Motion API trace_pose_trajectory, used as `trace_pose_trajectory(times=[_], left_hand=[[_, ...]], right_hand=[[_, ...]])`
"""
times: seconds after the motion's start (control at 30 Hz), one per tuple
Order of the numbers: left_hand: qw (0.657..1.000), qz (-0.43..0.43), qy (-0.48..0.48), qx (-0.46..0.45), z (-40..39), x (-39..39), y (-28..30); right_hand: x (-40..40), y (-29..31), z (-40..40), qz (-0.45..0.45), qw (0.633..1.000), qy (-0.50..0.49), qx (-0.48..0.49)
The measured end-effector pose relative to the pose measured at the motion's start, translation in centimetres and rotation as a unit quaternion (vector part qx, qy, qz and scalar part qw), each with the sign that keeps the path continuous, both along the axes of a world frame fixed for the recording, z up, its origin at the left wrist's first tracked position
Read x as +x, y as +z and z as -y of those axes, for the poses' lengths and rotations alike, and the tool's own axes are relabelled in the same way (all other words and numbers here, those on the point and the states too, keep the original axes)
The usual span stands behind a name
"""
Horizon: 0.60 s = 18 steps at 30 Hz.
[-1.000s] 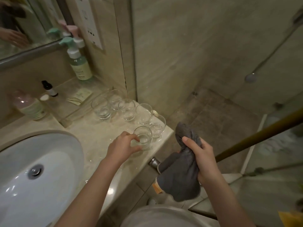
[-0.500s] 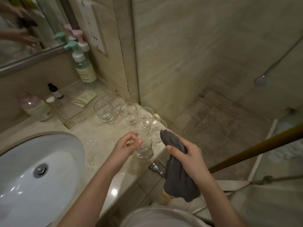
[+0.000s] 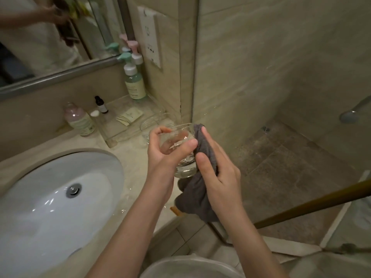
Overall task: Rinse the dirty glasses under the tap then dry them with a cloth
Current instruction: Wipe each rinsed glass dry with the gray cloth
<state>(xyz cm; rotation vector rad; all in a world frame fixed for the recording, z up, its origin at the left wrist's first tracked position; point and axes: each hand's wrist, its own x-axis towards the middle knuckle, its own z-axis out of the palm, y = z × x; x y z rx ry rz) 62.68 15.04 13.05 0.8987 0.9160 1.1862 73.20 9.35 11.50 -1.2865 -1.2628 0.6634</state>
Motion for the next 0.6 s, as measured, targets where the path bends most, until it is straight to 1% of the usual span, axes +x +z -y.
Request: trace_pose_trajectory(times=[0.07,0.17,0.2,0.23,0.3,0.37,0.43,0.5,0.6], left_hand=[[0.999,0.022,-0.019,0.018,0.0,-1.4,0.8],[0.994,0.087,-0.063,0.033,0.6,-3.5,1.8],[0.992,0.098,-0.067,0.033,0.8,-4.1,2.0],[0.992,0.104,-0.059,0.029,1.0,-4.8,2.3],[0.996,0.082,0.003,0.024,1.2,-6.0,2.7],[0.994,0.017,0.097,0.047,1.4,-7.4,3.0],[0.982,-0.068,0.156,0.083,2.1,-9.2,3.5],[0.974,-0.121,0.162,0.102,3.2,-10.8,4.3],[0.973,-0.117,0.178,0.094,4.4,-13.2,5.0]], right_hand=[[-1.0,0.5,0.0,-0.056,0.998,0.02,-0.004],[-2.3,0.9,-0.2,-0.184,0.981,0.048,-0.021],[-2.9,1.2,-0.3,-0.203,0.977,0.056,-0.024],[-3.6,1.5,-0.3,-0.206,0.976,0.063,-0.026],[-5.2,1.9,-0.3,-0.205,0.975,0.078,-0.031],[-6.8,2.1,-0.4,-0.205,0.974,0.085,-0.036],[-8.5,2.3,-0.5,-0.19,0.978,0.082,-0.017],[-10.2,2.8,-0.5,-0.148,0.984,0.09,0.026],[-13.3,3.6,-0.1,-0.097,0.986,0.123,0.06]])
